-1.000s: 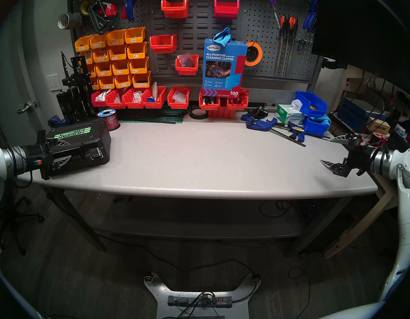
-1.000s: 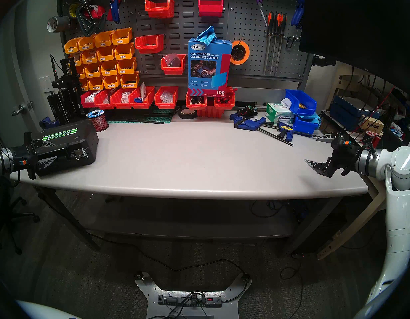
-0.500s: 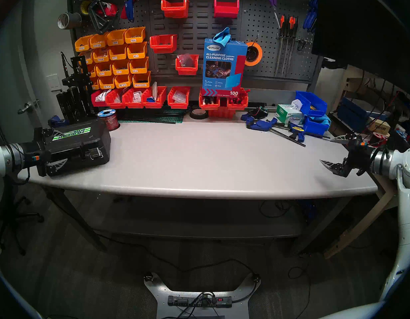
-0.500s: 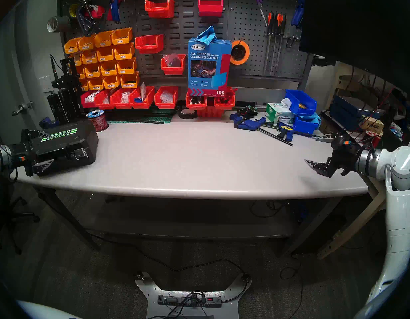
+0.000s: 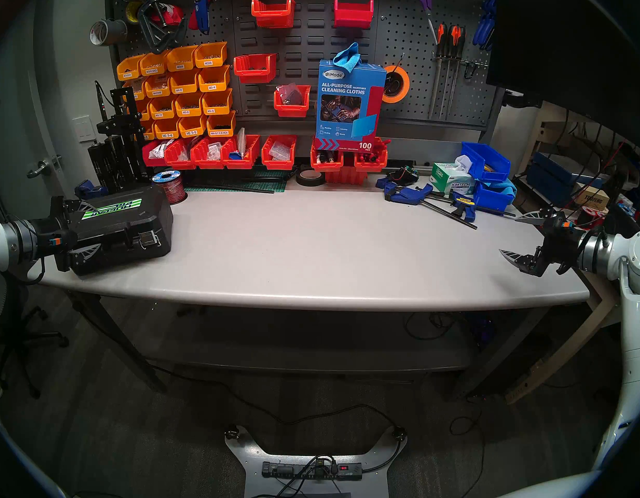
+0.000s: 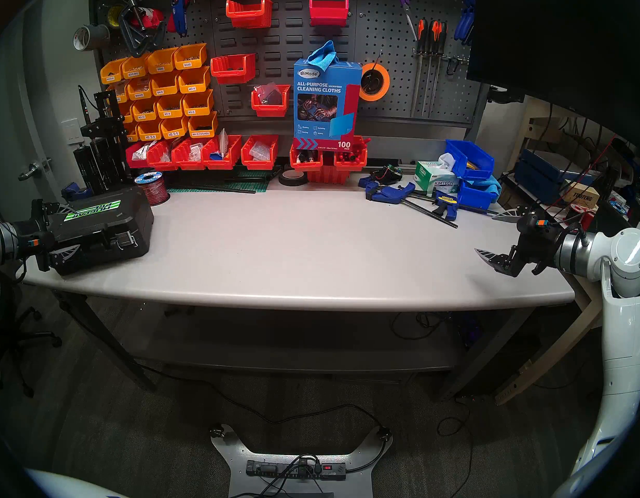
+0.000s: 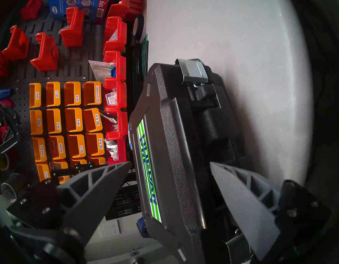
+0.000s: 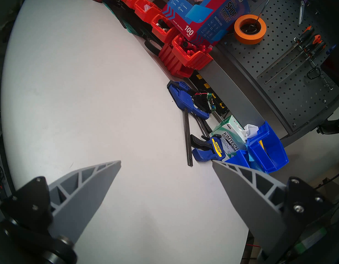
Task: Open the tool box
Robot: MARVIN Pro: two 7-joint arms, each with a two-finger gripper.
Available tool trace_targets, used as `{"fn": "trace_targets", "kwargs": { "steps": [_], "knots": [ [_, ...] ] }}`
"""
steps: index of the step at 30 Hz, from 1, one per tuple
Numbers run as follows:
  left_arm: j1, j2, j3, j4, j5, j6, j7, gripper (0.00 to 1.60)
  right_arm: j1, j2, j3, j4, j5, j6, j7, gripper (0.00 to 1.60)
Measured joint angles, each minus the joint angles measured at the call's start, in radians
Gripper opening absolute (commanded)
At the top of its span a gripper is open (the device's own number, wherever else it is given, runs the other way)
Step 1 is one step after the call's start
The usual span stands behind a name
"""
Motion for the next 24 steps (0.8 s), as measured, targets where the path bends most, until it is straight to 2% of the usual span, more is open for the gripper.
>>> {"fn": "trace_targets", "kwargs": {
  "steps": [4, 20, 23, 24],
  "knots": [
    [0.008, -0.001, -0.004, -0.015, -0.012, 0.013, -0.043, 0.73, 0.0, 0.0, 0.0, 0.0, 0.0, 0.0, 0.0, 1.6],
    [0.036, -0.025, -0.043, -0.064, -0.043, 0.04, -0.128, 0.77, 0.0, 0.0, 0.0, 0.0, 0.0, 0.0, 0.0, 1.6],
    [0.04, -0.032, -0.045, -0.067, -0.042, 0.04, -0.133, 0.88, 0.0, 0.0, 0.0, 0.0, 0.0, 0.0, 0.0, 1.6],
    [0.04, -0.036, -0.044, -0.066, -0.04, 0.04, -0.131, 0.82, 0.0, 0.0, 0.0, 0.0, 0.0, 0.0, 0.0, 1.6]
  ]
}}
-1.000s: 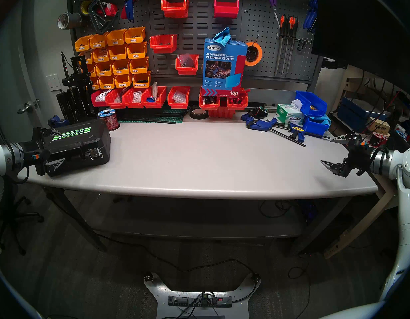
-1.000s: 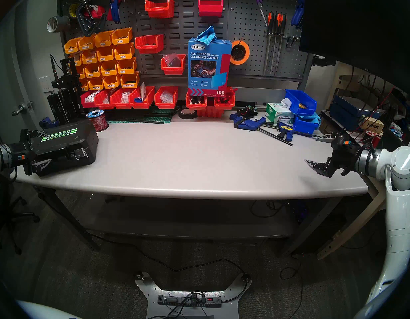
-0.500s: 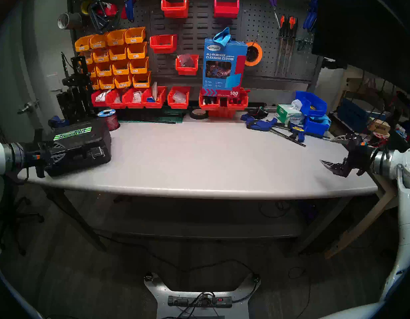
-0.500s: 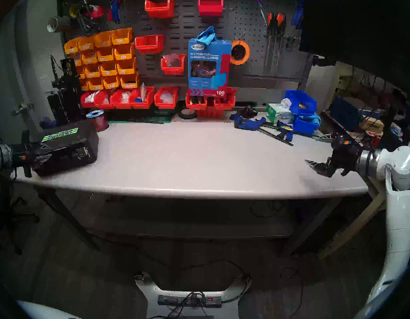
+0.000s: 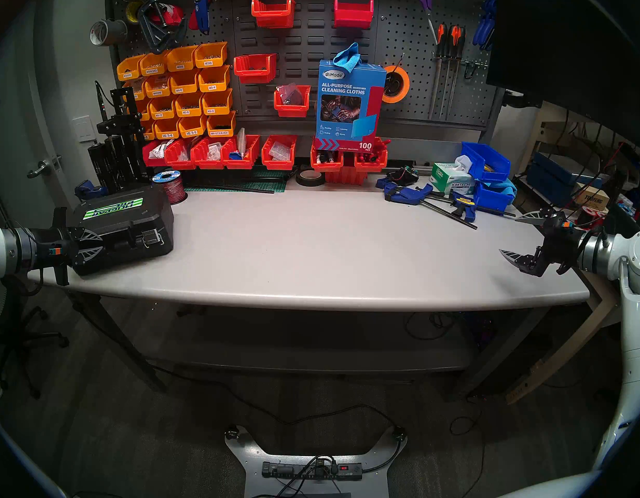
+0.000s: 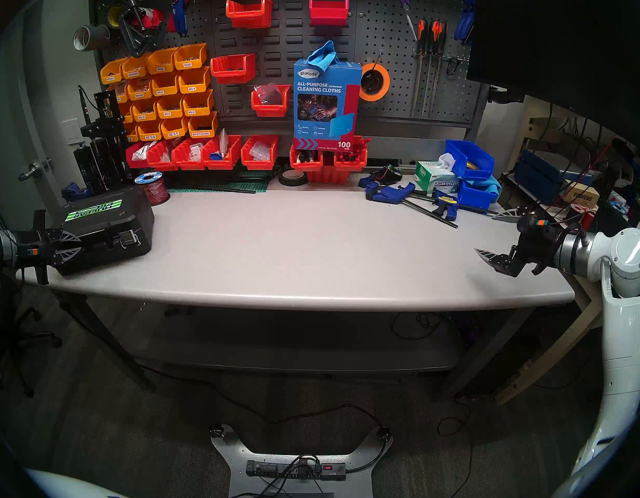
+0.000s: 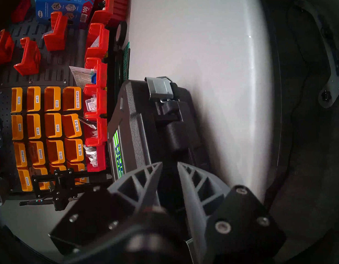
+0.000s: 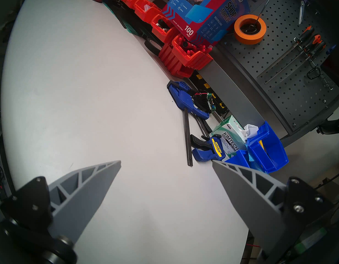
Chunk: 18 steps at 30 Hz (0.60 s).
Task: Open the tool box
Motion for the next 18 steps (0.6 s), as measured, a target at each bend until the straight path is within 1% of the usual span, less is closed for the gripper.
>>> {"fn": "trace_targets", "kwargs": {
  "steps": [3, 5, 6, 7, 13, 18],
  "knots": [
    [-0.008, -0.003, 0.008, 0.012, 0.009, -0.002, 0.02, 0.78, 0.0, 0.0, 0.0, 0.0, 0.0, 0.0, 0.0, 1.6],
    [-0.016, -0.003, 0.017, 0.023, 0.015, -0.002, 0.035, 0.71, 0.0, 0.0, 0.0, 0.0, 0.0, 0.0, 0.0, 1.6],
    [-0.028, 0.0, 0.033, 0.037, 0.019, 0.001, 0.051, 0.26, 0.0, 0.0, 0.0, 0.0, 0.0, 0.0, 0.0, 1.6],
    [-0.035, 0.002, 0.042, 0.043, 0.019, 0.006, 0.059, 0.0, 0.0, 0.0, 0.0, 0.0, 0.0, 0.0, 0.0, 1.6],
    [-0.066, 0.01, 0.08, 0.056, 0.003, 0.028, 0.074, 0.0, 0.0, 0.0, 0.0, 0.0, 0.0, 0.0, 0.0, 1.6],
    [-0.089, 0.013, 0.1, 0.057, -0.02, 0.055, 0.078, 0.0, 0.0, 0.0, 0.0, 0.0, 0.0, 0.0, 0.0, 1.6]
  ]
}}
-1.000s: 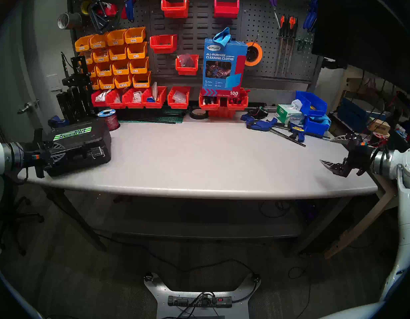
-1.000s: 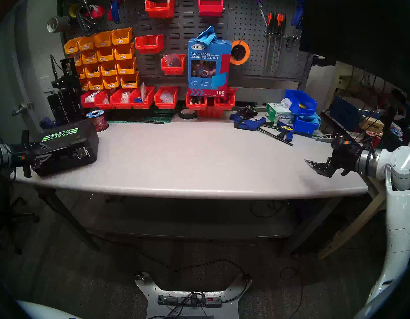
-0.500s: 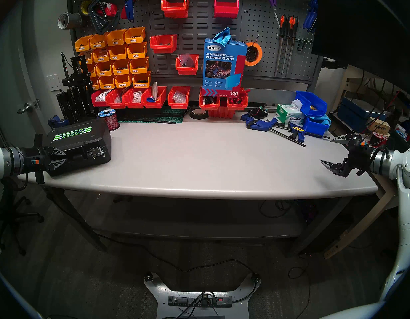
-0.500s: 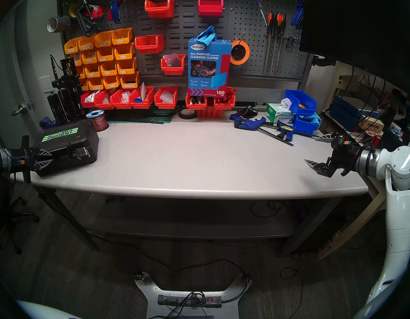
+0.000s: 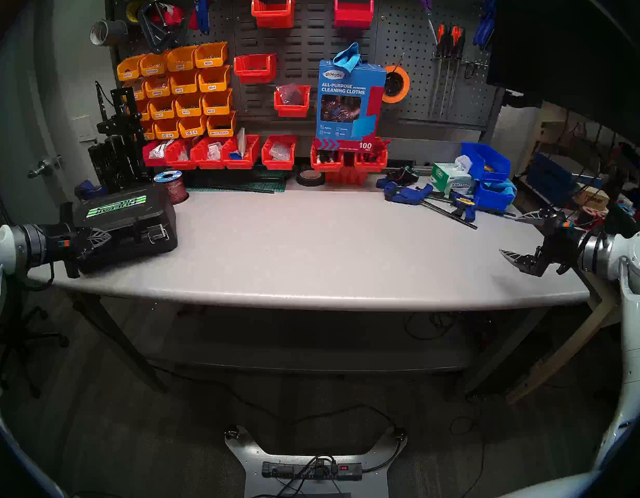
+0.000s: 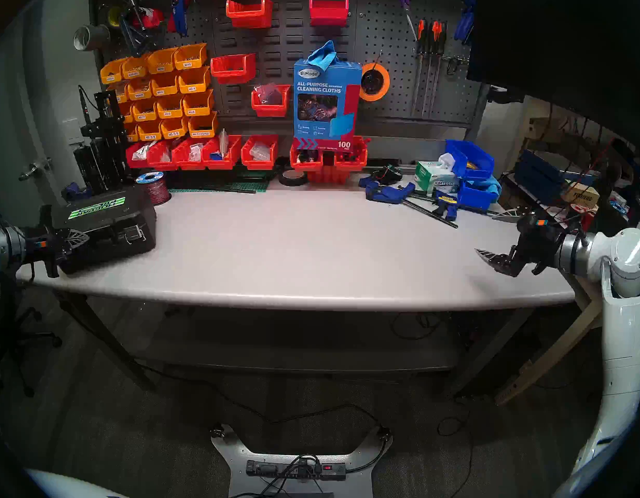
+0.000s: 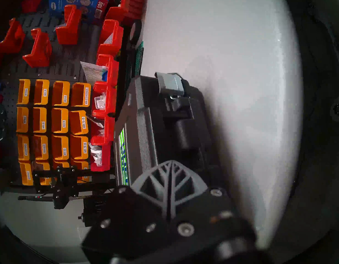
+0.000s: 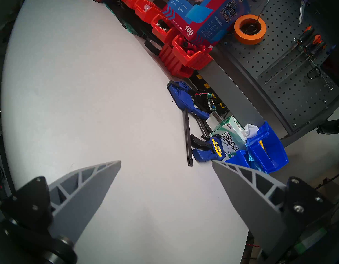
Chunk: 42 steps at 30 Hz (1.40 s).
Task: Open the tool box
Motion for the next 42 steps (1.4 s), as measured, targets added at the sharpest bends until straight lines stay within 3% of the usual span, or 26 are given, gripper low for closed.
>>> {"fn": "trace_targets", "kwargs": {
  "steps": [19, 42],
  "knots": [
    [-0.071, 0.013, 0.004, -0.05, -0.098, 0.129, 0.001, 0.0, 0.0, 0.0, 0.0, 0.0, 0.0, 0.0, 0.0, 1.6],
    [-0.065, 0.037, 0.017, 0.073, -0.03, 0.035, 0.004, 0.0, 0.0, 0.0, 0.0, 0.0, 0.0, 0.0, 0.0, 1.6]
  ]
}}
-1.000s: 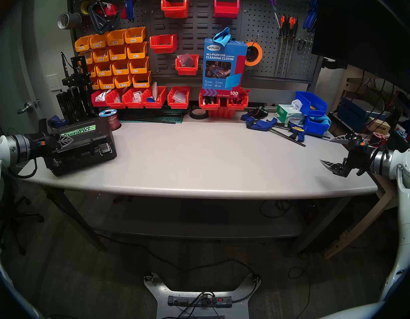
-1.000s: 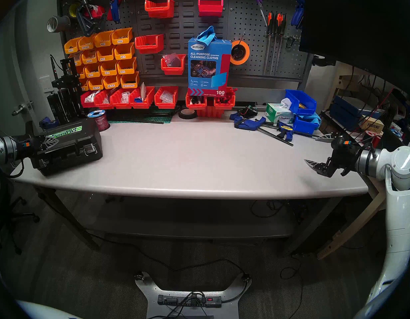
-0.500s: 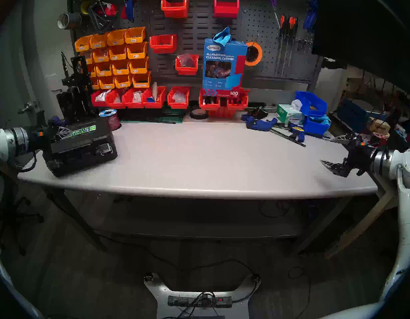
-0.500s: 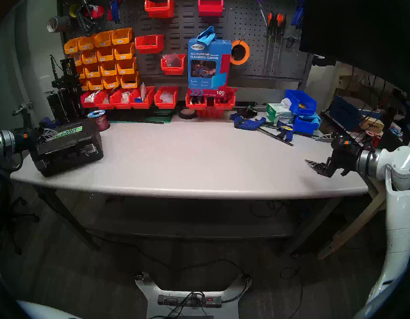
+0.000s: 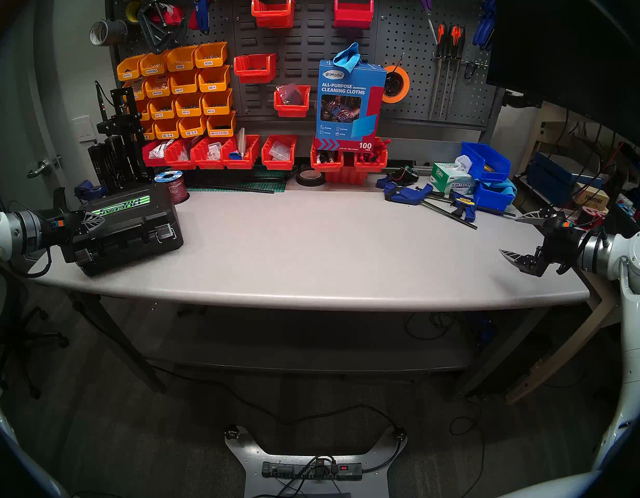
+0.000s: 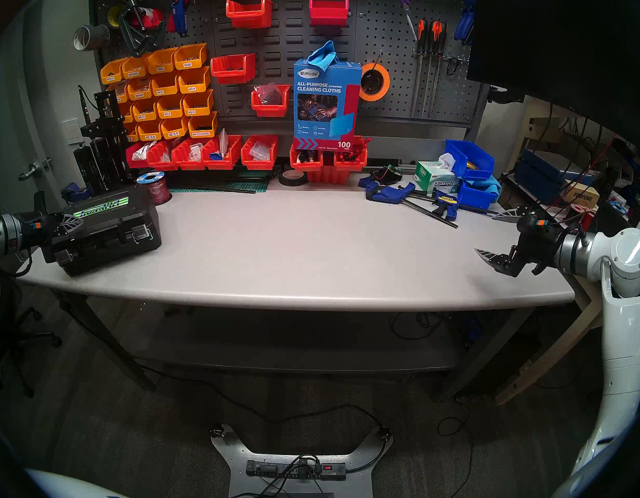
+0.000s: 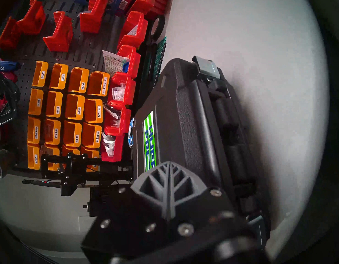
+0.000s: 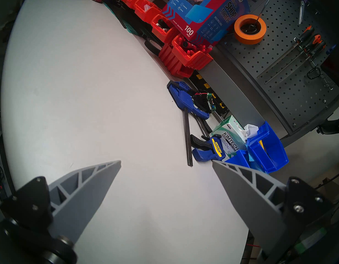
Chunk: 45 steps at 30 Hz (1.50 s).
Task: Open the tool box
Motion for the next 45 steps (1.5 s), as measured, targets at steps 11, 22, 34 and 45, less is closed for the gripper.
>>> {"fn": "trace_targets", "kwargs": {
  "steps": [11, 22, 34, 45],
  "knots": [
    [0.025, -0.004, -0.012, -0.022, -0.023, -0.031, -0.062, 0.0, 0.0, 0.0, 0.0, 0.0, 0.0, 0.0, 0.0, 1.6],
    [0.06, -0.034, -0.039, -0.069, -0.044, -0.042, -0.111, 0.0, 0.0, 0.0, 0.0, 0.0, 0.0, 0.0, 0.0, 1.6],
    [0.107, -0.091, -0.079, -0.13, -0.053, -0.018, -0.156, 0.0, 0.0, 0.0, 0.0, 0.0, 0.0, 0.0, 0.0, 1.6],
    [0.064, -0.094, -0.056, -0.132, -0.058, 0.013, -0.103, 0.71, 0.0, 0.0, 0.0, 0.0, 0.0, 0.0, 0.0, 1.6]
  ]
}}
